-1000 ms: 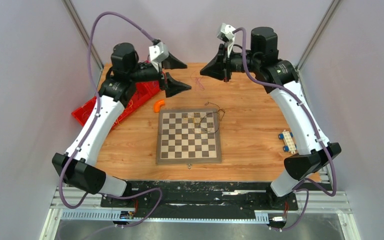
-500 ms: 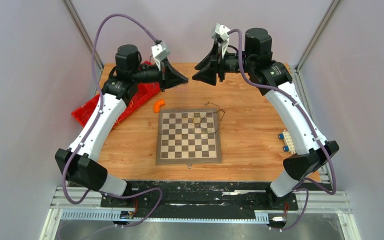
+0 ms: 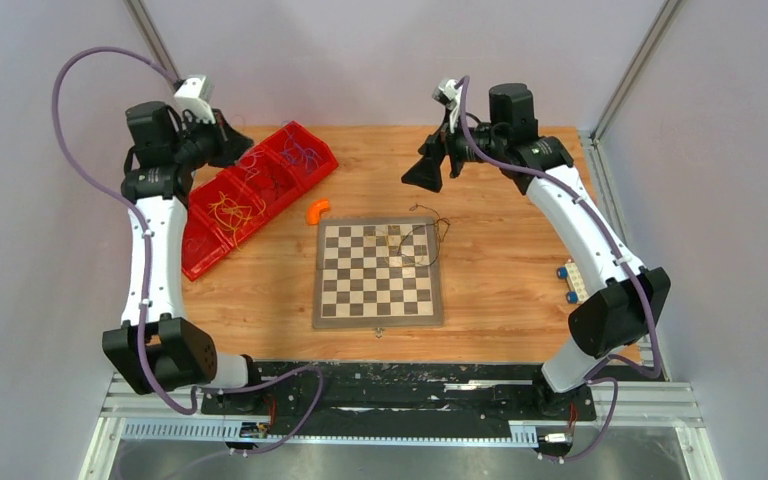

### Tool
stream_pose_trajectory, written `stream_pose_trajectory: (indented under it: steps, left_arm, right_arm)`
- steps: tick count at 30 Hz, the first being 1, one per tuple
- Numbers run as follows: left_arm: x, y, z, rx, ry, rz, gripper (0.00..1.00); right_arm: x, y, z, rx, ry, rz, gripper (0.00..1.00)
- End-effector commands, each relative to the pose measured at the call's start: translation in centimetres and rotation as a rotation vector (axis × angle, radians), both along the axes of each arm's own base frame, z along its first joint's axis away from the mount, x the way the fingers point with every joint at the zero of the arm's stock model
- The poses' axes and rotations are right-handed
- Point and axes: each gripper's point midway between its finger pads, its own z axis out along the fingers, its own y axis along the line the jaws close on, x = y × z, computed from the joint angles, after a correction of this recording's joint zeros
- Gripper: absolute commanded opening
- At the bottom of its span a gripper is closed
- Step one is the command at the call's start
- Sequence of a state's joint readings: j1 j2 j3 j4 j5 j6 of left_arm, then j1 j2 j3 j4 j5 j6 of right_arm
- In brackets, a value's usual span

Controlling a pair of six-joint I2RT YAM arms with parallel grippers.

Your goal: Untangle the cables

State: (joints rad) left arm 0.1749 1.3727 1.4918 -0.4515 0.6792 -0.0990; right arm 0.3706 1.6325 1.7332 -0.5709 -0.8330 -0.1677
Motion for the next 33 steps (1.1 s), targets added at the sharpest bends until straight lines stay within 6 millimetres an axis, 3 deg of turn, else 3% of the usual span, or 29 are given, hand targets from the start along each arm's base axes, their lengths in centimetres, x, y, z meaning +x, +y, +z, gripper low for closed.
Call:
stream_pose_trajectory:
  steps: [1,9,14,18,23,27,29,33]
  left_arm:
    - [0.6,7.0,-0.9,0.098,0.042,0.239,0.00]
    - [0.5,16.6,-3.3,0.321,0.089,0.518,0.00]
    - [0.7,20.0,-4.5,0.382,0.095,0.585,0.00]
    - [1.0,22.3,-7.2,0.406,0.131,0.614,0.00]
    - [1.0,24.3,-11.1,0.445,0.193,0.625,0.00]
    - [1.3,25.1,-11.7,0.452,0.193,0.640,0.00]
    - [1.3,25.1,-11.1,0.445,0.187,0.641,0.00]
    - [1.3,23.1,-6.0,0.366,0.102,0.611,0.00]
  right_arm:
    - [-0.2,-0.6,1.2,-0.007,-0.086,-0.015,0.98]
    - [0.2,-1.4,-0.5,-0.056,-0.079,-0.038,1.00]
    - [0.2,-1.6,-0.9,-0.072,-0.067,-0.038,1.00]
    - [0.1,-1.9,-1.3,-0.093,-0.056,-0.038,1.00]
    - [0.1,-2.4,-1.7,-0.123,-0.049,-0.045,1.00]
    - [0.1,-2.4,-2.0,-0.140,-0.034,-0.041,1.00]
    - [0.3,-2.4,-2.2,-0.146,-0.025,-0.039,1.00]
    - [0.8,-2.2,-2.1,-0.156,-0.020,-0.037,1.00]
